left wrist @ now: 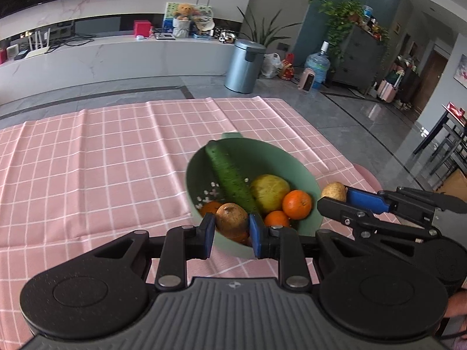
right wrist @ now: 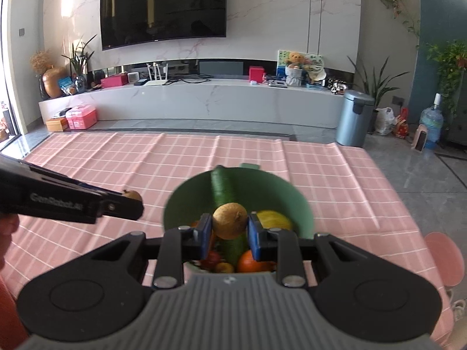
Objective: Organize fruits
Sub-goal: 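Carry the kiwi into the colander and open the left gripper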
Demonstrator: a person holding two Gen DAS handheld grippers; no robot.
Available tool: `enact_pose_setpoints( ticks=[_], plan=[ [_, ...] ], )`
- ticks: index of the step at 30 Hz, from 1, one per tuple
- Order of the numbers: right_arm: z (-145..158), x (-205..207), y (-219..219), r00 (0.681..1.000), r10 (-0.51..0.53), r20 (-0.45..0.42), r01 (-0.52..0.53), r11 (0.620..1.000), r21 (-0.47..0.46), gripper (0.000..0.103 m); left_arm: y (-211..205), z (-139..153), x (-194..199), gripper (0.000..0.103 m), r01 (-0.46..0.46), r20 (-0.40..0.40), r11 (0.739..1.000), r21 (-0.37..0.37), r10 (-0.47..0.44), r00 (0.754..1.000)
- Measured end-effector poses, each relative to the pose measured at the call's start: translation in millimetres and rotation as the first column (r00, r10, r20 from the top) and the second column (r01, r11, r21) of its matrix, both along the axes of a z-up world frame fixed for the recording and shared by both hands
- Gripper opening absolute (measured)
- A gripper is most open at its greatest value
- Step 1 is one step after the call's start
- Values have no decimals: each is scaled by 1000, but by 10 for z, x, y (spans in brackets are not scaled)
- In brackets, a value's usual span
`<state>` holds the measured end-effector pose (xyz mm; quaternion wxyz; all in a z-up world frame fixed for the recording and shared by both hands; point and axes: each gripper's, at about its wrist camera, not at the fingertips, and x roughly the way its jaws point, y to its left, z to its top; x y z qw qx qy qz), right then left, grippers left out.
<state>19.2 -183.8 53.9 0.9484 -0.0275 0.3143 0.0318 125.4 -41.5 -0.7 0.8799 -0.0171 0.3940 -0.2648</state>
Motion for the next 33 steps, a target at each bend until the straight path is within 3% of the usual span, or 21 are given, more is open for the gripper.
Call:
enact_pose_setpoints(
  ticks=[7,14,25,33],
  plan=[
    [-153,111,-216,999,4,-54,-5,1000,-17,22,-229,-185,161,28,41,-36,998,42,-39,999],
    [-395,365,-211,987,78,-143,-77,997,11,22,-336,-449,406,28,103,-149,994,22,-99,984],
    [-544,752,-233,924,154,-351,-131,987,89,22,-458,-513,664,28,164,-263,986,34,-150,953],
    [-604,833,-212,888,184,-421,-148,982,116,22,-519,-499,700,28,193,-330,980,43,-169,929]
  ],
)
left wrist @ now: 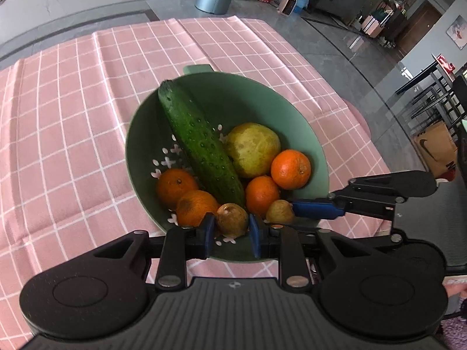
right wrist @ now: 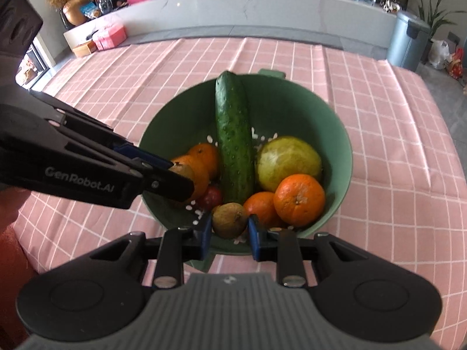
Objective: Organize fruits
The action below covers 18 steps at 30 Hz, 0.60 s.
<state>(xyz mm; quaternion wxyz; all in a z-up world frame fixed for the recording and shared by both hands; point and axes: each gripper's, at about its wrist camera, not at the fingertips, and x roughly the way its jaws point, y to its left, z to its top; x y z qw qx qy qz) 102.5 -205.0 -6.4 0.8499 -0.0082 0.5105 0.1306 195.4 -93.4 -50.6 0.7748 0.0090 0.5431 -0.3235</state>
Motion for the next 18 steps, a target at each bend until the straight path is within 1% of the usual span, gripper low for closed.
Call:
enact_pose_setpoints(
  ticks=[3,7,10,18],
  plan=[
    [-11,21,4,1000,-4,-6,4,1000,2,22,-13,-24,1,28,-7,-16,1000,-8,7,1000],
    [-3,-5,1,1000,2,3,-2,1000,-2,23,-79,-74,-9,28,-5,-32,1000,5,5,999],
    [6,-3,-20,1000,5,9,-5,1000,2,22,-120,-100,-23,28,-5,-32,1000,21,6,999],
    [29,-32,-18,1000,5,17,-5,1000,-2,23,-143,-127,1,28,-20,-46,999,25,21,999]
  ],
)
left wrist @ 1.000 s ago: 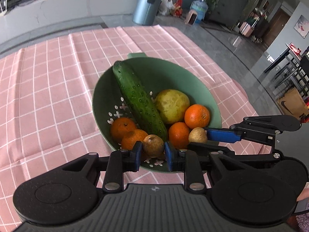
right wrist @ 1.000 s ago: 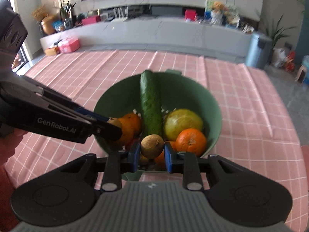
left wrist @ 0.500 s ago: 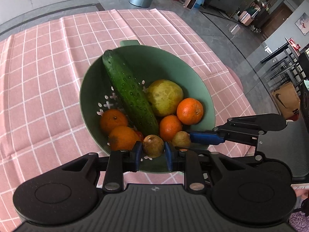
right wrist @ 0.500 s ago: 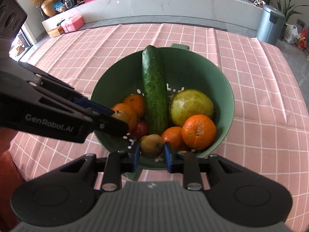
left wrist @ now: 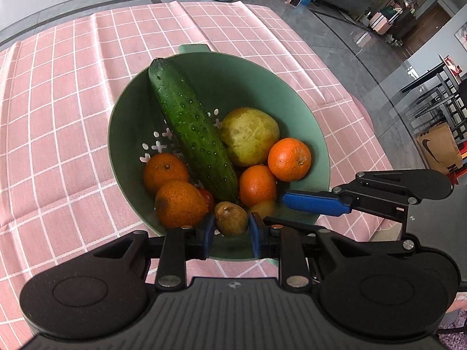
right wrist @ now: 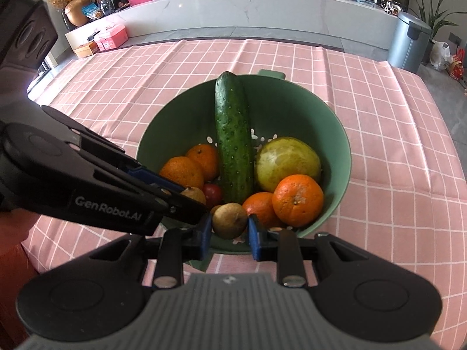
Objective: Organize fruits
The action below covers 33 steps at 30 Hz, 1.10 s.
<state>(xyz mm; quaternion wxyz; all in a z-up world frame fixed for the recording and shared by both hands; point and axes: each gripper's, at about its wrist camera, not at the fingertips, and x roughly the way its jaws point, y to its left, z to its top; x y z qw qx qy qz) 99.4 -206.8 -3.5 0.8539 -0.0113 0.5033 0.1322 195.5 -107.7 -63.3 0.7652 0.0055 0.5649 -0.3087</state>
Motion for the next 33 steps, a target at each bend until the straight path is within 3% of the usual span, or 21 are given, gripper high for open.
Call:
enact_pose_setpoints(
  ticks=[4,6,10,16,21,25,29,33],
  plan=[
    [26,-15,6,1000,-4,4,4,1000,-6,25,-3,-7,-21,30,1,13,1000,2,-1,1000],
    [51,-33,11,1000,-4,12,4,1000,-17,32,-3,13,-41,34,0,25,1000,3,0,1000],
    [112,-76,2,1000,-7,25,8,999,-36,35,37,90,-71,53,-20,42,1000,-21,21,999],
    [284,-211,-45,997,-41,72,45,998,-51,39,134,356,-199,55,-48,114,997,-63,55,992],
    [489,-405,-67,986,-74,148,82,996,-47,39,224,666,-415,57,-74,226,994,-75,90,970],
    [709,-603,-72,962,-120,244,133,991,-34,46,282,910,-676,60,-103,362,994,-47,113,925],
    [945,-815,-85,925,-177,336,188,982,-2,56,351,1112,-982,69,-146,505,989,-35,144,851],
    [1169,-1066,-71,881,-215,422,225,974,28,67,408,1268,-1274,81,-177,599,983,-51,172,782]
  ],
)
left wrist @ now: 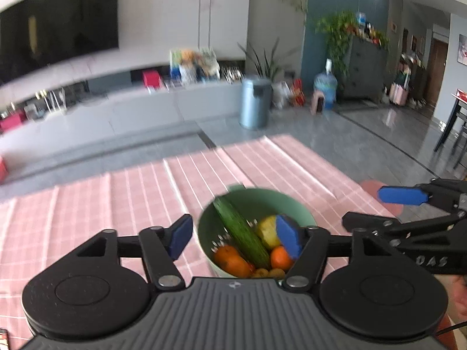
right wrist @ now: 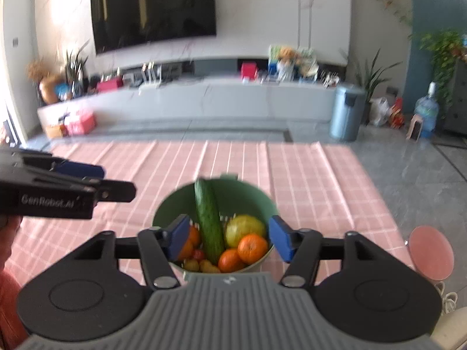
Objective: Organize fruits
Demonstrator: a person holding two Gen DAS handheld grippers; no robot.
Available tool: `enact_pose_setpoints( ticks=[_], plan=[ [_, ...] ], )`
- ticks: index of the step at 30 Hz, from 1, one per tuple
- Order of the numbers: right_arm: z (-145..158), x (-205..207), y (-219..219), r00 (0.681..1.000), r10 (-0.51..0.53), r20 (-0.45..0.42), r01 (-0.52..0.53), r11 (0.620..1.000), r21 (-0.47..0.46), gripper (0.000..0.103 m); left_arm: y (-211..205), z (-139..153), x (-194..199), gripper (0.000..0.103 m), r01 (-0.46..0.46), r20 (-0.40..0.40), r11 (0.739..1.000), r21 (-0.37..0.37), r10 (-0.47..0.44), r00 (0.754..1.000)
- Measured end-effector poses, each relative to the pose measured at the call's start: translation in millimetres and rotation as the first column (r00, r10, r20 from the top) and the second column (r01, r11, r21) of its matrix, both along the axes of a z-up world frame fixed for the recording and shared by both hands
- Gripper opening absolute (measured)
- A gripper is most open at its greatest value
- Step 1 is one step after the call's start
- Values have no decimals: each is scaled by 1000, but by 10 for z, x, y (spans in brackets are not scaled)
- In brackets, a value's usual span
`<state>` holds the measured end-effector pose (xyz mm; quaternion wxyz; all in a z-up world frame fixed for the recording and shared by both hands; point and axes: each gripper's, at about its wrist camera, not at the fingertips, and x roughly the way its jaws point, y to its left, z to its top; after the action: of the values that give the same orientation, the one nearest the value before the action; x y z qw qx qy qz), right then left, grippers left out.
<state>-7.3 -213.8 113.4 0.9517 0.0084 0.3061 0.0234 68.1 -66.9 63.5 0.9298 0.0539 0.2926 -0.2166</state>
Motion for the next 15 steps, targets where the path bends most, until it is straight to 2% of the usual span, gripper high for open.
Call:
enact_pose_setpoints(
  ticks=[2,4,9,15],
  plan=[
    [101,-142,17,999,-14,52,14,1000,8,69,31,56,-145,88,-17,57,1000,-1,17,998],
    [174,-292,41,994,-30,101,28,999,16,75,42,96,-294,89,-40,126,999,2,39,991],
    [254,-641,142,976,-48,211,45,999,16,84,32,131,-621,96,-103,288,995,13,95,953],
    [180,-940,253,955,-68,290,67,998,14,87,31,17,-787,100,-197,327,980,-14,191,926]
  ],
)
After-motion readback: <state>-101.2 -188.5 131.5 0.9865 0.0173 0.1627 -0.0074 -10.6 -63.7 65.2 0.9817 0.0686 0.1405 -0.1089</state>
